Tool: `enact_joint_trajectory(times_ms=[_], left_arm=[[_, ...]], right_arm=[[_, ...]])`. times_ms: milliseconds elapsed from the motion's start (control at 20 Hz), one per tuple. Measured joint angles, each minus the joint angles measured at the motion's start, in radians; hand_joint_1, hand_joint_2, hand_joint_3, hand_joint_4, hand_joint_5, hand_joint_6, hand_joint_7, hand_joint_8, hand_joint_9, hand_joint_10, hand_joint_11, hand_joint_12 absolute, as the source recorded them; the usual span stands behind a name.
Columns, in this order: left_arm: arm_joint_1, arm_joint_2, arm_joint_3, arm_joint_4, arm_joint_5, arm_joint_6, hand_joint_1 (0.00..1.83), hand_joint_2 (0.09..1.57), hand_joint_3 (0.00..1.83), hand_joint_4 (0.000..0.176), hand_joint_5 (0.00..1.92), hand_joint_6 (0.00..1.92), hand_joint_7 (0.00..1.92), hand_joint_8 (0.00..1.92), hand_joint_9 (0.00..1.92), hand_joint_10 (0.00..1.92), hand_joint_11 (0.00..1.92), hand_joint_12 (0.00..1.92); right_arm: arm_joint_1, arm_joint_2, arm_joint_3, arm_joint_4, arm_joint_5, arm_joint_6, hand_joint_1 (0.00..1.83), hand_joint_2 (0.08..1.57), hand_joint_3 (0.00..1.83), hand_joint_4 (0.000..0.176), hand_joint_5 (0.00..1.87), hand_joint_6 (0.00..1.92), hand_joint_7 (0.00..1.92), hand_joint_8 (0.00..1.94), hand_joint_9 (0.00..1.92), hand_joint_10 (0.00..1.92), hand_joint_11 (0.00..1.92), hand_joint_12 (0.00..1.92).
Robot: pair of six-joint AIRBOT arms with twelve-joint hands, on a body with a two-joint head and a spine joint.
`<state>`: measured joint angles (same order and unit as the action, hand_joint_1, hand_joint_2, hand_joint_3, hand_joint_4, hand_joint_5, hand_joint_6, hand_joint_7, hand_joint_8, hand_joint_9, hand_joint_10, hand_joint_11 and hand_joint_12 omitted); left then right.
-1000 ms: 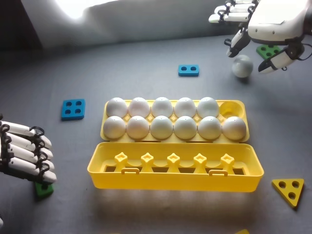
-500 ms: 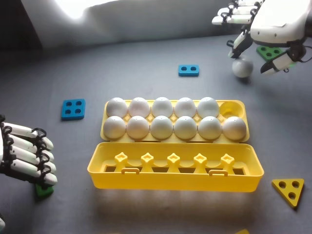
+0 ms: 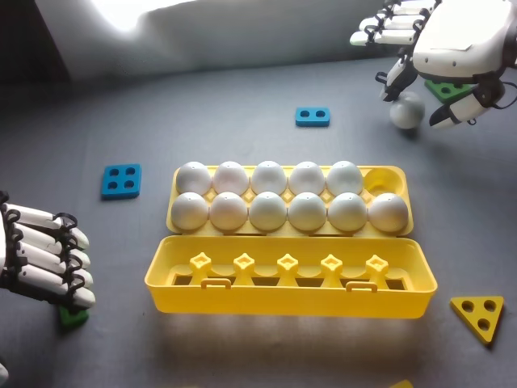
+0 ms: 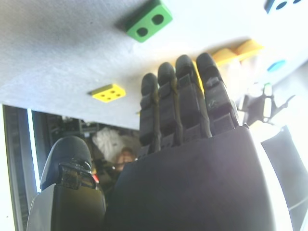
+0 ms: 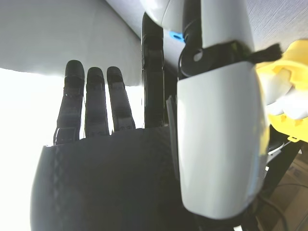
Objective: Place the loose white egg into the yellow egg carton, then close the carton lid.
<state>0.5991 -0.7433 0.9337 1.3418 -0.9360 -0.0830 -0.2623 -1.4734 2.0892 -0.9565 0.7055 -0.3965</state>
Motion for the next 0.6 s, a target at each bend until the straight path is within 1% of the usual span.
enact_joint_trajectory(times_ms=[100,150,200,300,350,450,500,550,600], left_arm=[[0.000,0.000,0.000,0.000,0.000,0.000,0.00,1.18,0.00,0.000,0.30,0.00,0.29,0.00,0.23,0.00,0.00,0.37],[0.000,0.000,0.000,0.000,0.000,0.000,0.00,1.18,0.00,0.000,0.30,0.00,0.29,0.00,0.23,0.00,0.00,0.36],[0.000,0.000,0.000,0.000,0.001,0.000,0.00,1.18,0.00,0.000,0.30,0.00,0.29,0.00,0.23,0.00,0.00,0.36],[0.000,0.000,0.000,0.000,0.001,0.000,0.00,1.18,0.00,0.000,0.31,0.00,0.31,0.00,0.24,0.00,0.00,0.41],[0.000,0.000,0.000,0.000,0.000,0.000,0.00,1.18,0.00,0.000,0.31,0.00,0.30,0.00,0.24,0.00,0.00,0.41],[0.000,0.000,0.000,0.000,0.000,0.000,0.00,1.18,0.00,0.000,0.30,0.00,0.29,0.00,0.22,0.00,0.00,0.33],[0.000,0.000,0.000,0.000,0.000,0.000,0.00,1.18,0.00,0.000,0.30,0.00,0.28,0.00,0.21,0.00,0.00,0.33],[0.000,0.000,0.000,0.000,0.000,0.000,0.00,1.18,0.00,0.000,0.30,0.00,0.30,0.00,0.23,0.00,0.00,0.37],[0.000,0.000,0.000,0.000,0.000,0.000,0.00,1.18,0.00,0.000,0.31,0.00,0.31,0.00,0.24,0.00,0.00,0.39]], right_arm=[[0.000,0.000,0.004,0.003,0.002,-0.002,1.05,0.89,0.00,0.116,0.86,0.00,0.00,0.00,0.00,0.00,0.00,0.42],[-0.003,0.000,0.006,0.009,0.003,-0.003,1.08,0.89,0.00,0.104,0.86,0.00,0.00,0.00,0.00,0.00,0.00,0.40],[-0.006,0.000,0.008,0.010,0.004,-0.004,1.08,0.89,0.00,0.113,0.87,0.00,0.00,0.00,0.00,0.00,0.00,0.42],[-0.015,0.000,0.010,0.012,0.008,-0.005,1.09,0.89,0.00,0.114,0.87,0.00,0.00,0.00,0.00,0.00,0.00,0.40],[-0.016,0.000,0.010,0.014,0.008,-0.005,1.09,0.89,0.00,0.107,0.87,0.00,0.00,0.00,0.00,0.00,0.00,0.38],[-0.017,0.000,0.010,0.014,0.008,-0.006,1.09,0.89,0.00,0.096,0.89,0.01,0.00,0.00,0.00,0.00,0.00,0.34],[-0.018,0.000,0.010,0.014,0.009,-0.006,1.09,0.89,0.00,0.101,0.89,0.01,0.00,0.00,0.00,0.00,0.00,0.35],[-0.018,0.000,0.010,0.014,0.009,-0.006,1.07,0.90,0.00,0.115,0.87,0.00,0.00,0.00,0.00,0.00,0.00,0.37],[-0.018,0.000,0.010,0.016,0.009,-0.006,1.06,0.90,0.00,0.122,0.85,0.00,0.00,0.00,0.00,0.00,0.00,0.36]])
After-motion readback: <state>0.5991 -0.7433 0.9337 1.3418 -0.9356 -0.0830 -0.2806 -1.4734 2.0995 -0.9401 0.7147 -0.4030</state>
